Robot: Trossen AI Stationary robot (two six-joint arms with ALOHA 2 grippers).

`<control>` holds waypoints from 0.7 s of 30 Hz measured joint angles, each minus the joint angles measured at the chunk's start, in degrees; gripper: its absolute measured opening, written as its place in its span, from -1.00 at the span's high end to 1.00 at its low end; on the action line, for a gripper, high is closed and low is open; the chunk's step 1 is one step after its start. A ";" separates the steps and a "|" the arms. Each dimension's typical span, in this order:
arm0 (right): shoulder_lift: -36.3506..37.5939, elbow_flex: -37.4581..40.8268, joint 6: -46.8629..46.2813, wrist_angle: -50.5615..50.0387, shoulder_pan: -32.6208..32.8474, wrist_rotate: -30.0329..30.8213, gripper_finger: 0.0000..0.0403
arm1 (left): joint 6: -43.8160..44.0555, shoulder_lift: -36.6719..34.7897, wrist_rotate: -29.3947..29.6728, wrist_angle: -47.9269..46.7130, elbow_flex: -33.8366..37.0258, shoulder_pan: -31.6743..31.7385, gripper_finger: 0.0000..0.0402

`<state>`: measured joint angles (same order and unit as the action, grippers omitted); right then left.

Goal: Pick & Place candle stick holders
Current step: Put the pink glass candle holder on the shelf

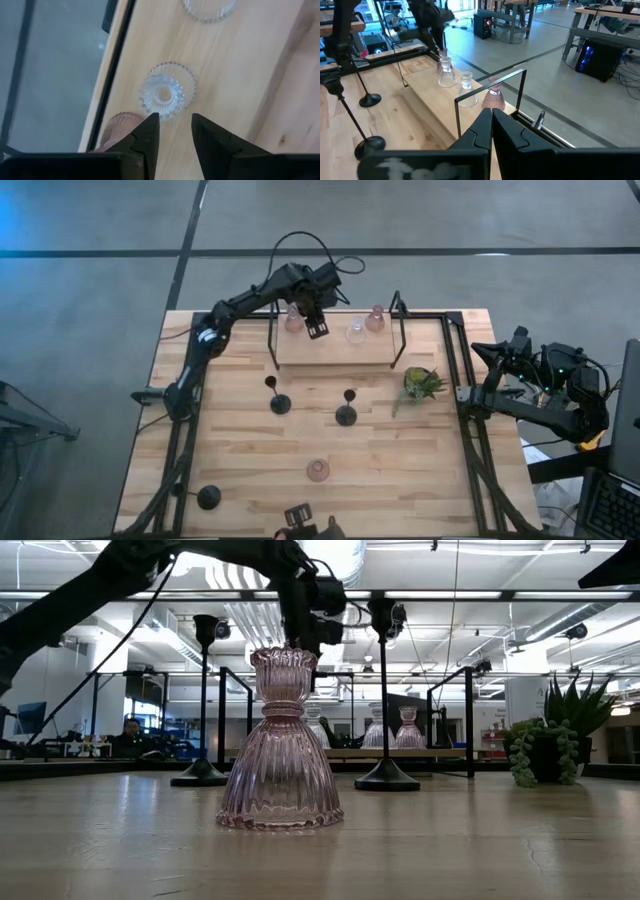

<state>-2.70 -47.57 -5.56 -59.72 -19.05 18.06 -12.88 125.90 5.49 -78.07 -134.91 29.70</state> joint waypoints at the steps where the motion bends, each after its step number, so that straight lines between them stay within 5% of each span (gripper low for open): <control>1: 0.00 0.00 0.00 0.00 0.02 0.00 0.96 | 0.08 -0.89 0.05 -0.01 0.00 -0.16 0.42; 21: -0.01 0.00 0.00 -0.01 0.01 0.00 0.96 | 0.05 -23.51 -2.61 -6.54 0.13 -17.46 0.44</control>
<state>-2.71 -47.57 -5.56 -59.72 -19.04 18.06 -12.83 102.38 2.88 -84.61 -134.78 12.23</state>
